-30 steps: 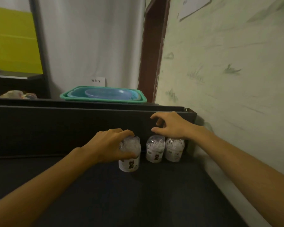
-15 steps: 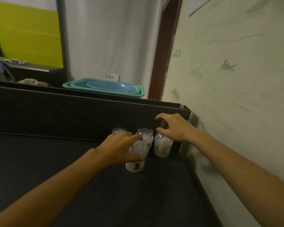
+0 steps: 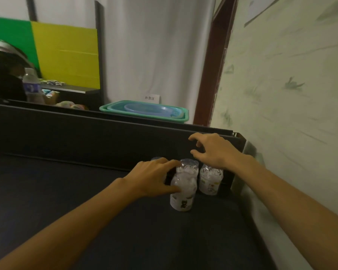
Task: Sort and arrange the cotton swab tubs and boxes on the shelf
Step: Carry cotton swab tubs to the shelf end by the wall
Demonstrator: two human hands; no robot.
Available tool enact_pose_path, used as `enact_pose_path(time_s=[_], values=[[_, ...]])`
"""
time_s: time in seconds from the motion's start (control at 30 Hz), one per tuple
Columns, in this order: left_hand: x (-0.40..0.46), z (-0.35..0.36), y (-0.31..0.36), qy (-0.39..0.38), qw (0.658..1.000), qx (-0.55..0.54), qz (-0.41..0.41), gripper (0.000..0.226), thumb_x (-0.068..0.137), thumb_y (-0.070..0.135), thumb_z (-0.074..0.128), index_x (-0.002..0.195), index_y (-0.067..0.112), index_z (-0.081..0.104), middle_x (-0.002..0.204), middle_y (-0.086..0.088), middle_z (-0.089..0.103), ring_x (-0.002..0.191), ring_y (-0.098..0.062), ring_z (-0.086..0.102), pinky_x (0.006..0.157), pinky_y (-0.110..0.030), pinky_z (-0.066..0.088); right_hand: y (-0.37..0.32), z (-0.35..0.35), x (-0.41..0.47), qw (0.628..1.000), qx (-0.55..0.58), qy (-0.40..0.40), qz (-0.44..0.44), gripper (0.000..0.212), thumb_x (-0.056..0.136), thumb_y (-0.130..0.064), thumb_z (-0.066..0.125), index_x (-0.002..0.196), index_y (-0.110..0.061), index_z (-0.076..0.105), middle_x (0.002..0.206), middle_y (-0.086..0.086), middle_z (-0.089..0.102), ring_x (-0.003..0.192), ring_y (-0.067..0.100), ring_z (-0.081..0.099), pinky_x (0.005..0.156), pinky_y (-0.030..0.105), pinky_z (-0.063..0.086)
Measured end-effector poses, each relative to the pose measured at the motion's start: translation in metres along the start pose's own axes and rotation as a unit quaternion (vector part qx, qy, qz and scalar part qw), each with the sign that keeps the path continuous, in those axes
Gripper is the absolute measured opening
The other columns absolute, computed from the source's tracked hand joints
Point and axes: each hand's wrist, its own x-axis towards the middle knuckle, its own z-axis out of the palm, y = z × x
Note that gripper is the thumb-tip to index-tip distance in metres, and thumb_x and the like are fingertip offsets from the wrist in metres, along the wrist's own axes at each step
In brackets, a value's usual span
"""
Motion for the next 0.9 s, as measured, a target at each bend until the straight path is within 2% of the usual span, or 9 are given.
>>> enact_pose_path(time_s=[0.17,0.3,0.57,0.8,0.9], values=[[-0.047,-0.024,-0.047,0.03,0.998,0.027,-0.038,0.061,0.084,0.059,0.053,0.137,0.034,0.034,0.128,0.004,0.05,0.104,-0.011,0.055,0.085,-0.029,0.049,-0.051,0.003,0.014,0.999,-0.015,-0.017,-0.032,0.049,0.091,-0.038,0.058,0.136,-0.027,0.042,0.122,0.002,0.058,0.105,0.018,0.057,0.086,0.037,0.049],[-0.098,-0.047,-0.09,0.03,0.996,0.046,-0.076,0.063,0.085,0.061,0.05,0.139,0.035,0.032,0.132,0.006,0.047,0.108,-0.011,0.054,0.088,-0.032,0.049,-0.107,0.011,0.03,0.998,-0.016,-0.025,-0.063,0.049,0.091,-0.039,0.058,0.136,-0.027,0.042,0.124,0.002,0.056,0.108,0.02,0.056,0.084,0.034,0.047],[-0.221,-0.094,-0.191,0.028,0.985,0.089,-0.143,0.059,0.086,0.061,0.049,0.137,0.037,0.033,0.132,0.008,0.047,0.107,-0.009,0.054,0.084,-0.025,0.048,-0.255,0.041,0.069,0.992,0.003,-0.041,-0.118,0.051,0.091,-0.041,0.057,0.137,-0.027,0.041,0.127,0.003,0.053,0.113,0.019,0.053,0.092,0.039,0.048],[-0.334,-0.134,-0.278,0.015,0.973,0.11,-0.202,0.058,0.086,0.06,0.048,0.137,0.036,0.034,0.133,0.01,0.047,0.109,-0.009,0.054,0.088,-0.029,0.048,-0.393,0.085,0.1,0.986,0.039,-0.016,-0.159,0.051,0.091,-0.039,0.057,0.138,-0.028,0.039,0.124,0.001,0.053,0.106,0.016,0.055,0.088,0.035,0.051],[-0.38,-0.147,-0.309,0.015,0.966,0.11,-0.233,0.057,0.086,0.061,0.048,0.136,0.037,0.035,0.132,0.01,0.048,0.107,-0.01,0.055,0.087,-0.031,0.048,-0.447,0.101,0.111,0.983,0.05,-0.029,-0.175,0.05,0.092,-0.038,0.057,0.137,-0.027,0.039,0.124,0.001,0.052,0.106,0.016,0.056,0.088,0.036,0.051]])
